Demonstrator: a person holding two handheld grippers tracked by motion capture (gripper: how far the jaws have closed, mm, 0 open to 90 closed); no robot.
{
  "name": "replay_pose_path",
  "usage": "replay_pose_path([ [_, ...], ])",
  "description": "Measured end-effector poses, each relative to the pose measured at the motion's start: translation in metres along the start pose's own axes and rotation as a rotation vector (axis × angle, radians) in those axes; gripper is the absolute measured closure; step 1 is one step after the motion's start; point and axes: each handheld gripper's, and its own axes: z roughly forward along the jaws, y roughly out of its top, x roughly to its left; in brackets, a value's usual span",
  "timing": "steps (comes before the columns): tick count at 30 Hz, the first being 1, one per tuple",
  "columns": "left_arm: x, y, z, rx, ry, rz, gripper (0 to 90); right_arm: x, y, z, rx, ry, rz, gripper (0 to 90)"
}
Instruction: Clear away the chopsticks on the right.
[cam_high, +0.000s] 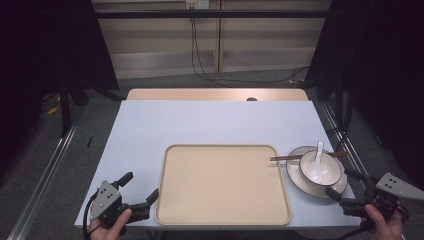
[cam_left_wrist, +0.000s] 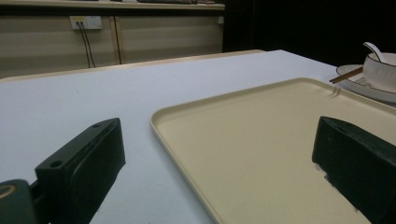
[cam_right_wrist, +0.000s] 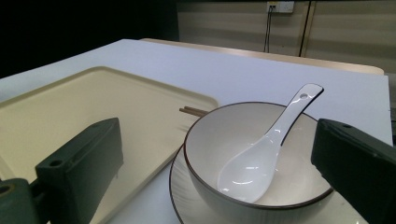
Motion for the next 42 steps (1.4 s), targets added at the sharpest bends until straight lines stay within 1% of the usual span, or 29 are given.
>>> replay_pose_path([
  [1,0.0,0.0,0.0,-0.001,-0.013,-0.003,2.6,0.001,0.0,0.0,0.003,0.011,-0.001,2.1],
  [3,-0.001,0.0,0.0,0.004,-0.008,-0.004,2.6,0.001,0.0,0.0,0.007,0.018,-0.001,2.1],
  [5,-0.002,0.0,0.001,0.007,-0.016,-0.002,2.5,0.002,0.0,0.001,0.013,0.029,0.001,2.2],
  [6,-0.002,0.0,0.001,0.016,-0.022,0.01,2.6,0.003,0.0,0.003,0.023,0.032,-0.008,2.2],
  [8,-0.003,0.0,0.001,0.014,-0.02,0.01,2.5,0.003,0.001,0.003,0.024,0.039,-0.013,2.2],
  [10,-0.002,0.0,0.0,0.018,-0.027,0.013,2.5,0.003,0.001,0.003,0.027,0.036,-0.014,2.3],
  [12,-0.001,0.0,0.0,0.022,-0.022,0.022,2.5,0.003,0.001,0.002,0.035,0.027,-0.017,3.4],
  [13,-0.001,0.0,0.0,0.024,-0.019,0.025,2.5,0.001,0.003,0.0,0.047,0.038,-0.015,5.6],
  [16,0.0,0.0,0.001,0.027,-0.018,0.034,2.5,-0.002,0.006,-0.001,0.055,0.05,-0.016,6.2],
  [17,0.0,0.0,0.0,0.028,-0.011,0.041,2.5,-0.006,0.01,-0.005,0.044,0.039,-0.012,10.7],
  [18,0.0,0.0,0.0,0.028,-0.011,0.041,2.4,-0.009,0.011,-0.008,0.038,0.041,-0.012,12.3],
  [19,0.0,0.0,0.001,0.031,-0.011,0.044,2.5,-0.011,0.011,-0.01,0.04,0.041,-0.024,12.9],
  [20,0.0,0.0,0.001,0.031,-0.011,0.044,2.4,-0.011,0.011,-0.01,0.04,0.041,-0.024,12.9],
  [21,0.0,0.0,0.001,0.032,-0.01,0.043,2.5,-0.016,0.011,-0.013,0.06,0.033,-0.045,15.7],
  [22,0.0,0.0,0.001,0.034,-0.013,0.047,2.5,-0.02,0.011,-0.014,0.076,0.044,-0.045,17.3],
  [25,0.0,0.0,0.001,0.034,-0.01,0.053,2.4,-0.033,0.013,-0.014,0.105,0.058,-0.069,20.8],
  [27,0.0,0.0,0.001,0.035,-0.009,0.058,2.0,-0.042,0.017,-0.015,0.12,0.06,-0.05,23.7],
  [29,-0.002,0.001,0.001,0.027,-0.015,0.081,2.0,-0.052,0.021,-0.016,0.122,0.04,-0.05,20.6],
  [30,-0.004,0.001,0.002,0.027,-0.024,0.079,2.0,-0.057,0.023,-0.015,0.127,0.037,-0.051,19.2],
  [31,-0.004,0.001,0.002,0.027,-0.024,0.079,2.0,-0.057,0.023,-0.015,0.127,0.037,-0.051,19.2],
  [32,-0.004,0.001,0.002,0.03,-0.022,0.084,2.0,-0.061,0.024,-0.014,0.134,0.033,-0.05,15.2],
  [33,-0.004,0.001,0.003,0.033,-0.035,0.089,2.0,-0.071,0.028,-0.011,0.149,0.013,-0.065,10.6],
  [34,-0.004,0.001,0.003,0.035,-0.035,0.092,2.0,-0.071,0.028,-0.011,0.149,0.013,-0.065,10.6],
  [36,-0.003,0.001,0.003,0.035,-0.037,0.093,2.0,-0.078,0.03,-0.007,0.168,0.024,-0.064,8.9],
  [37,-0.003,0.001,0.003,0.033,-0.034,0.084,2.0,-0.085,0.034,-0.001,0.18,0.005,-0.078,9.7],
  [39,-0.003,0.001,0.003,0.034,-0.028,0.084,2.0,-0.093,0.037,0.005,0.194,0.007,-0.066,19.5],
  [40,-0.003,0.001,0.003,0.036,-0.02,0.091,2.0,-0.093,0.037,0.005,0.194,0.007,-0.066,19.5],
  [41,-0.002,0.001,0.003,0.036,-0.025,0.086,2.0,-0.097,0.039,0.008,0.196,0.01,-0.075,21.2],
  [42,-0.002,0.001,0.003,0.038,-0.022,0.087,2.0,-0.101,0.042,0.012,0.207,-0.002,-0.081,21.1],
])
